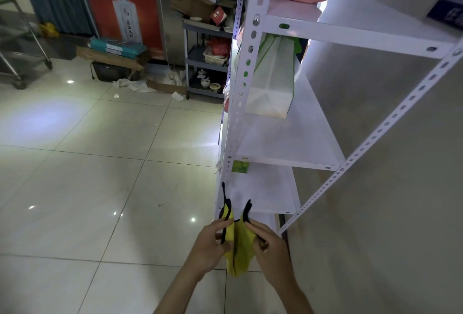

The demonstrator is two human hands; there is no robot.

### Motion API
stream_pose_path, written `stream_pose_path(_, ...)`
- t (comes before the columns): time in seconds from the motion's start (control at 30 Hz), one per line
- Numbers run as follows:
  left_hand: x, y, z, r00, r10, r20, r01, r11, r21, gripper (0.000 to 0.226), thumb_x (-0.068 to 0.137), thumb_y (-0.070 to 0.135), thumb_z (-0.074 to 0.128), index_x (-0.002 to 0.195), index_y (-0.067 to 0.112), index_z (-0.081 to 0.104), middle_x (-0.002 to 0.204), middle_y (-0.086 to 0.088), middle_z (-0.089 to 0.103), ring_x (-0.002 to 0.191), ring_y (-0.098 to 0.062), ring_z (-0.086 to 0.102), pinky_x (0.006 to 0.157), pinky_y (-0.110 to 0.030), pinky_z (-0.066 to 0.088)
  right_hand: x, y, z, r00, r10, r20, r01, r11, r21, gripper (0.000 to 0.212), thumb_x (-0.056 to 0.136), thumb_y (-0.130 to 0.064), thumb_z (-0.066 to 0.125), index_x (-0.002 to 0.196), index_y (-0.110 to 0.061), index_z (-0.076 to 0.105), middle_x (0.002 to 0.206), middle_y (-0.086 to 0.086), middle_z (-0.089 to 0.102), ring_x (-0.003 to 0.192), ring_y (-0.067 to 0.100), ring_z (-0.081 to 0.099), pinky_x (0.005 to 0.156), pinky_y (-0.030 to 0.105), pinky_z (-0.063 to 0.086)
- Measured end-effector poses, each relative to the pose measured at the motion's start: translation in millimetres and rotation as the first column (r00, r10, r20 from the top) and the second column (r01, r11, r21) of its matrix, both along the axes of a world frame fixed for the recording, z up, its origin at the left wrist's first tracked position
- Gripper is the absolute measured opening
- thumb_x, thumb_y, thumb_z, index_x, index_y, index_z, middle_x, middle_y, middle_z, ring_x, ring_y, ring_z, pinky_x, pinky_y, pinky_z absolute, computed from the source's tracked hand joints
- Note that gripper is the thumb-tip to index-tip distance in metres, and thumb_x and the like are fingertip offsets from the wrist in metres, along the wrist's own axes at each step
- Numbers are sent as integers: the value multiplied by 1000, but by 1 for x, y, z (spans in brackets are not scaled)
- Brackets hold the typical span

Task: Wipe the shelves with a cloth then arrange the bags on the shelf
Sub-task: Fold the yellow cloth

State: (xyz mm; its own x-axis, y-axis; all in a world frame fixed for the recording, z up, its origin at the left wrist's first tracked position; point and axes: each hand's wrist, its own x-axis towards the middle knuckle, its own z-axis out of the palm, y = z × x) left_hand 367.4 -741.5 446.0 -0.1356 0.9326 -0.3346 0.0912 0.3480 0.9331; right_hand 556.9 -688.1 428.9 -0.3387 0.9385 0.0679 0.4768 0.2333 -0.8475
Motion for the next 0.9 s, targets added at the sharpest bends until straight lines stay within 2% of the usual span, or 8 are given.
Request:
stream_pose_path(0.1,12,-1,5,1000,25,-3,-25,999,25,57,89,-7,66,137,24,62,134,12,61,110,2,61,91,-15,53,-7,-8,1,997,72,27,-74,995,66,55,91,4,53,133,-29,68,136,-25,63,123,-3,61,99,24,54)
stream_pose_path(0.2,20,-3,6,998,38,45,-39,999,37,53,88,-4,69,127,31,63,128,12,66,103,12,62,90,-16,54,-8,-13,2,996,87,30,-89,993,82,57,92,2,54,133,-34,67,136,-28,61,122,-2,61,97,25,55)
stream_pose_path(0.33,25,-4,11,981,124,149,-120,992,-31,54,86,-7,64,130,25,63,105,1,76,89,-10,73,74,-24,59,-9,-15,1,995,78,60,-80,996,32,56,94,-2,54,135,-39,65,136,-31,60,122,-2,61,94,28,57)
stream_pose_path(0.43,25,-5,15,964,143,223,-147,989,1,63,84,-13,58,128,32,61,116,-3,70,92,-28,74,68,-37,62,-12,-20,1,985,95,145,-104,993,57,56,92,-7,53,135,-42,63,134,-32,60,120,-6,58,95,23,54)
stream_pose_path(0.63,20,-1,17,941,221,255,-185,970,-158,37,103,12,44,112,30,74,113,-5,72,96,-24,73,72,-46,65,-15,-29,1,960,200,196,-206,979,11,59,87,-20,55,123,-66,52,104,-21,68,89,-8,57,75,9,45)
stream_pose_path(0.77,10,2,2,981,192,-35,-191,981,17,17,94,21,68,90,37,75,93,16,70,94,-19,69,78,-47,62,-13,-27,9,981,185,-61,-192,972,-137,21,96,-38,60,111,-46,72,102,-16,77,89,6,73,83,29,60)
stream_pose_path(0.83,4,3,0,988,127,-86,-123,991,52,21,91,14,71,92,35,69,94,6,67,82,-20,68,71,-39,60,-8,-16,13,984,37,-176,-72,978,-195,23,93,-53,62,102,-36,75,96,-8,79,86,14,75,82,42,62)
stream_pose_path(0.9,-1,2,7,997,62,-41,-59,996,68,24,92,12,71,101,31,60,96,-1,65,63,-21,59,58,-38,52,-5,-2,14,981,-95,-167,72,988,-140,18,93,-46,66,102,-32,73,100,-13,77,94,8,73,86,43,61)
